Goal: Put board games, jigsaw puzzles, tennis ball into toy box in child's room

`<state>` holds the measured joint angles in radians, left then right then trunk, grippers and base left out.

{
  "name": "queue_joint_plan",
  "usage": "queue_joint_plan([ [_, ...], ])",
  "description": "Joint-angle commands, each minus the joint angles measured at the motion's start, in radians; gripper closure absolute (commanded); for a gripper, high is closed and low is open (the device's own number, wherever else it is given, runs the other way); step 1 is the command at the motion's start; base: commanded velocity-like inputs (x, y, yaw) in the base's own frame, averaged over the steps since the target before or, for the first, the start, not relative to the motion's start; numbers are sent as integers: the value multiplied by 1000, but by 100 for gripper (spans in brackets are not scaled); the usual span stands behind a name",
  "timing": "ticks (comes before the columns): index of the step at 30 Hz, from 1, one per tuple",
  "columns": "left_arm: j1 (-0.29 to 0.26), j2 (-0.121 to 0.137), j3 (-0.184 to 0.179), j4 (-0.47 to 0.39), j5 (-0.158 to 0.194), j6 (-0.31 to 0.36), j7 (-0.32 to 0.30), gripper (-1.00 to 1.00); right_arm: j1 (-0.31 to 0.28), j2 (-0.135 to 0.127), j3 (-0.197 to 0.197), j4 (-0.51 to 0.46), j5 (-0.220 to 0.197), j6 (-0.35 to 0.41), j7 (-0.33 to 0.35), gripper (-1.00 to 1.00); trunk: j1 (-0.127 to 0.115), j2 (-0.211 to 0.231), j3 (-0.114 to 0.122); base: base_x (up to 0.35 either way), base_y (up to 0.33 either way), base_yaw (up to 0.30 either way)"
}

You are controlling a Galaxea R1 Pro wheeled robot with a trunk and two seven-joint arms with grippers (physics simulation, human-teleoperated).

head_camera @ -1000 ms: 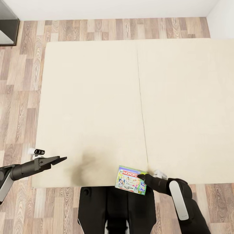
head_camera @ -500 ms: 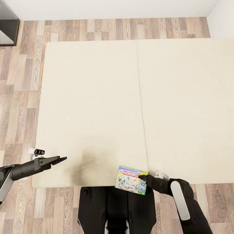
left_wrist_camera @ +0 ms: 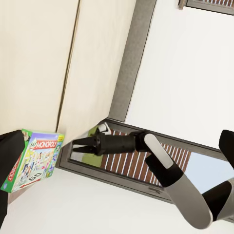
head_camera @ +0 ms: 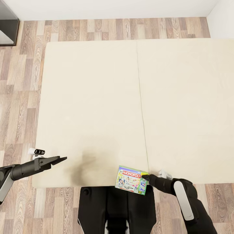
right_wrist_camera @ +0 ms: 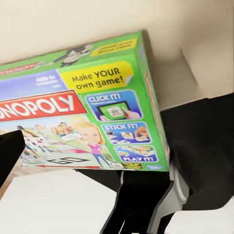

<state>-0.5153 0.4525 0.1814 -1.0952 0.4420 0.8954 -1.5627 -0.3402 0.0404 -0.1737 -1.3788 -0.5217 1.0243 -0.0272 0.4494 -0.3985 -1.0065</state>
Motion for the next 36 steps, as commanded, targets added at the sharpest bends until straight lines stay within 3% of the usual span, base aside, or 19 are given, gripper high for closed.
queue_joint_plan([
  [1,0,0,0,0,0,10,-4,-100,0,-5,-2,0,-6,-4,-3,-100,1,-2,-1,0,0,0],
  [7,0,0,0,0,0,10,-4,-100,0,-68,4,41,-10,-81,29,-100,1,-2,-1,0,0,0],
  [11,0,0,0,0,0,11,-3,-100,0,-80,6,57,-7,-110,93,-100,1,-2,-1,0,0,0],
  [18,0,0,0,0,1,11,-3,-100,0,-87,57,68,-2,-143,168,-100,1,-2,-1,0,0,0],
  [32,0,0,0,0,0,11,-3,-100,1,-87,72,148,-2,-180,177,-100,1,-2,-1,0,0,0],
  [36,0,0,0,0,0,11,-3,-100,1,-86,98,150,-1,-188,177,-100,1,-2,-1,0,0,0],
])
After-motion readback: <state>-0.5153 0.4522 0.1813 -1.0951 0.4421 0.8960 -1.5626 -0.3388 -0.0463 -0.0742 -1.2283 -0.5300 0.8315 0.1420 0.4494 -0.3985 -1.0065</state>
